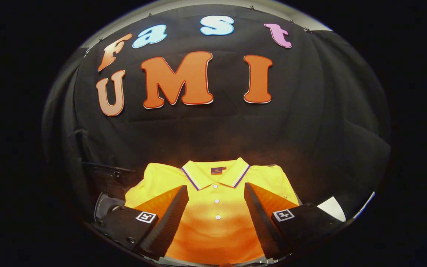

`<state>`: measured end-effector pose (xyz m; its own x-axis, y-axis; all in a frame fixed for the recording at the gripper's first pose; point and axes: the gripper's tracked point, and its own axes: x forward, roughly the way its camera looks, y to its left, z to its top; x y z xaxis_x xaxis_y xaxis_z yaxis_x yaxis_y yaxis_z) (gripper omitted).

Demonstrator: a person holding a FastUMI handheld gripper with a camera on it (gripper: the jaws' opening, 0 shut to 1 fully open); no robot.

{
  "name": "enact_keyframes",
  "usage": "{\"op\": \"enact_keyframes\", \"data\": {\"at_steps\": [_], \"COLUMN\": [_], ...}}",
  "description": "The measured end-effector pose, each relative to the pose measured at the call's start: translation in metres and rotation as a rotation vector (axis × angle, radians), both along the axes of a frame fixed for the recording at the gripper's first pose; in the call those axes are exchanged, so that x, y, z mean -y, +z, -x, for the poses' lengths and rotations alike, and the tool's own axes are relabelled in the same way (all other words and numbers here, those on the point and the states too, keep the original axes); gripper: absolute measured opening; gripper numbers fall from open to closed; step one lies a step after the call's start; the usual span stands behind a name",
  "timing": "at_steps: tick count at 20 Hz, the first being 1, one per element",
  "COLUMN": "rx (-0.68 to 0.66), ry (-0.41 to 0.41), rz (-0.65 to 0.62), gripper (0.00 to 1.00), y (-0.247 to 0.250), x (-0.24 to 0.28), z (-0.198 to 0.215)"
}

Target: Put the clothes into the washing machine and then close the washing machine lid.

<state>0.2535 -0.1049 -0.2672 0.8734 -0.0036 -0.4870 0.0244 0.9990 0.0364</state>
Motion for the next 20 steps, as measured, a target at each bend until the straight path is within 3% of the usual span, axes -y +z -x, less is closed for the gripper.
{"op": "enact_keyframes", "data": {"at_steps": [8, 14, 20], "rx": [-0.175, -0.318, -0.361], "ry": [0.005, 0.026, 0.045], "rz": [-0.027, 0.014, -0.008], "gripper": [0.99, 0.99, 0.95], "y": [-0.053, -0.076, -0.078], "x": [0.006, 0.007, -0.001], "z": [-0.027, -0.016, -0.019]}}
